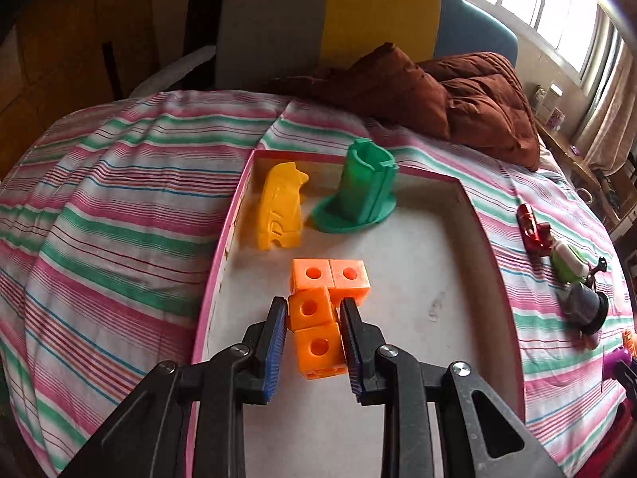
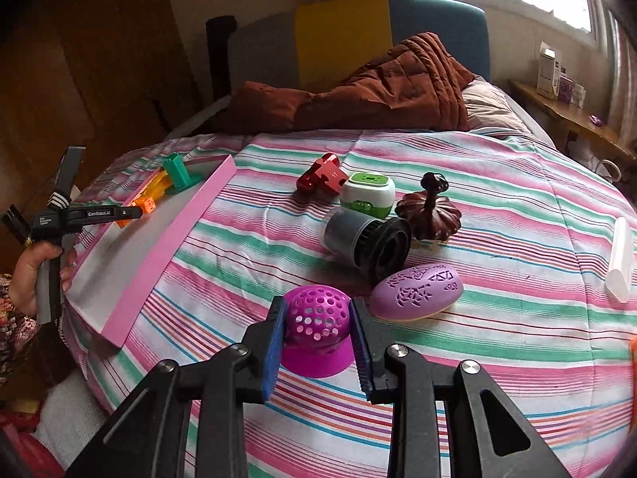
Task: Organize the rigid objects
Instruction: 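Carry the orange cubes into the tray and open the left gripper while the right carries the magenta toy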
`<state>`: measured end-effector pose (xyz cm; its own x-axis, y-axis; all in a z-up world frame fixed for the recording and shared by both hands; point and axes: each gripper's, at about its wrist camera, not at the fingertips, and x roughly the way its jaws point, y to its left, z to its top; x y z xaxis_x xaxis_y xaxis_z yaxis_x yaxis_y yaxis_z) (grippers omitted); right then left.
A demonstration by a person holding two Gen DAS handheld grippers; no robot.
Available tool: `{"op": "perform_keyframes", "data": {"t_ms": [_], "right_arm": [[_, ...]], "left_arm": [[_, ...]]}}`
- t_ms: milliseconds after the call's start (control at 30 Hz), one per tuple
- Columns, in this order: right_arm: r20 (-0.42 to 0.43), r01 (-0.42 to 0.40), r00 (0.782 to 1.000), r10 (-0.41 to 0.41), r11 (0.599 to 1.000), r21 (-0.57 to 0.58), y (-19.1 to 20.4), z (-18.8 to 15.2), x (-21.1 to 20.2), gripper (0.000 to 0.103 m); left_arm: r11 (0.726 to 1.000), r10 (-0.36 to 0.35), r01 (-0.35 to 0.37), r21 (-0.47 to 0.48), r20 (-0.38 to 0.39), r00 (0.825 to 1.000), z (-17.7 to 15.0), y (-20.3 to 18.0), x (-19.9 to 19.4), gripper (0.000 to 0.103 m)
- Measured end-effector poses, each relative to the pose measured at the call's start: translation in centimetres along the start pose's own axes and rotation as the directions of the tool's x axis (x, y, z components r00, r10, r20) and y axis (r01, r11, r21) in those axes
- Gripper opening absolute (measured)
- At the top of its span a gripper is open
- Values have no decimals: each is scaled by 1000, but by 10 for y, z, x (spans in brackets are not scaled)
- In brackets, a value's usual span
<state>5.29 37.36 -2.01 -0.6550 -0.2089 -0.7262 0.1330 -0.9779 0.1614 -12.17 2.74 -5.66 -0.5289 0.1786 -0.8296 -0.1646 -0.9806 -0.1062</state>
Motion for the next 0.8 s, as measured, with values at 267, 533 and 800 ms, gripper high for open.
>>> {"op": "perform_keyframes", "data": {"t_ms": [267, 533, 800], "right_arm": [[9, -49, 999, 50, 999, -20, 25, 13, 7, 32], [-11, -90, 996, 90, 995, -43, 62, 32, 29, 32], [-38, -117, 993, 115, 992, -52, 101, 63, 60, 32]], "left_arm": [[998, 68, -68, -6, 3, 998, 6, 6, 5, 33], [995, 43, -39, -89, 49, 998, -17, 18, -20, 36], [992, -54, 65, -112, 97, 994, -46, 11, -45, 36]]}}
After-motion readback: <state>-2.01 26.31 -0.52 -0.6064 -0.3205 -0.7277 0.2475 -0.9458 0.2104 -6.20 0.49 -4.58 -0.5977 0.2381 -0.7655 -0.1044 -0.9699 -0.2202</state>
